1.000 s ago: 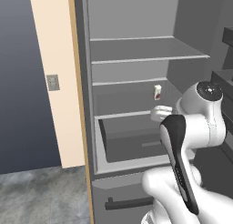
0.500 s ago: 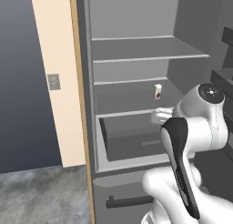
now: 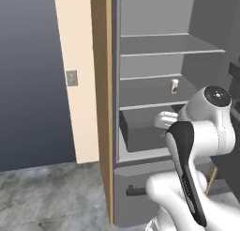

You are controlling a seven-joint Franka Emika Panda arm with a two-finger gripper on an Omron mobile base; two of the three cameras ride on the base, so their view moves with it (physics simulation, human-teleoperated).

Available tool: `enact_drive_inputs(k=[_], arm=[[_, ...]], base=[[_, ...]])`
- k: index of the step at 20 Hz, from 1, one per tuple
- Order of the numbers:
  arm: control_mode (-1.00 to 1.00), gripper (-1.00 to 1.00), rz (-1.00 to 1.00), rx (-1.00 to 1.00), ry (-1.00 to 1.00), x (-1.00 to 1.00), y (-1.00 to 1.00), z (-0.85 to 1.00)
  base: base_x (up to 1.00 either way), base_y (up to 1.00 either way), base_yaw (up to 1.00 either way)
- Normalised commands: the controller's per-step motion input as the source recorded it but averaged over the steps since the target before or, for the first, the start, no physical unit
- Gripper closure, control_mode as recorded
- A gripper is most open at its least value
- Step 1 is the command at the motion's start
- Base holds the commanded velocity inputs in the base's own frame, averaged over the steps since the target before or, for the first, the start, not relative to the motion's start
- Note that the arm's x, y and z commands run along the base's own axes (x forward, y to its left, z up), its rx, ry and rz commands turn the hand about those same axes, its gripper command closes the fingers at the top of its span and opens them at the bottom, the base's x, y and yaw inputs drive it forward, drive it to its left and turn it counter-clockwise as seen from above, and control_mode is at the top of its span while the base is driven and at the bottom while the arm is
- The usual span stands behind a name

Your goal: Pick steak from the fridge and place it on the plate on the counter.

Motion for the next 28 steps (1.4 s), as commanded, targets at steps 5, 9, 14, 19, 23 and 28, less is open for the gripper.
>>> enact_drive_inputs(k=[5,9,14,19,23,28], arm=[[1.00,1.00,0.00,0.00,0.00,0.00,0.00,0.00],[1.00,1.00,0.00,0.00,0.00,0.00,0.00,0.00],[1.00,1.00,0.00,0.00,0.00,0.00,0.00,0.00],[1.00,1.00,0.00,0.00,0.00,0.00,0.00,0.00],[1.00,1.00,0.00,0.00,0.00,0.00,0.00,0.00],[1.00,1.00,0.00,0.00,0.00,0.00,0.00,0.00]], base=[[-0.35,0.40,0.15],[-0.18,0.51,0.52],[-0.24,0.88,0.77],[-0.37,0.81,0.78],[-0.03,0.50,0.83],[0.01,0.52,0.85]])
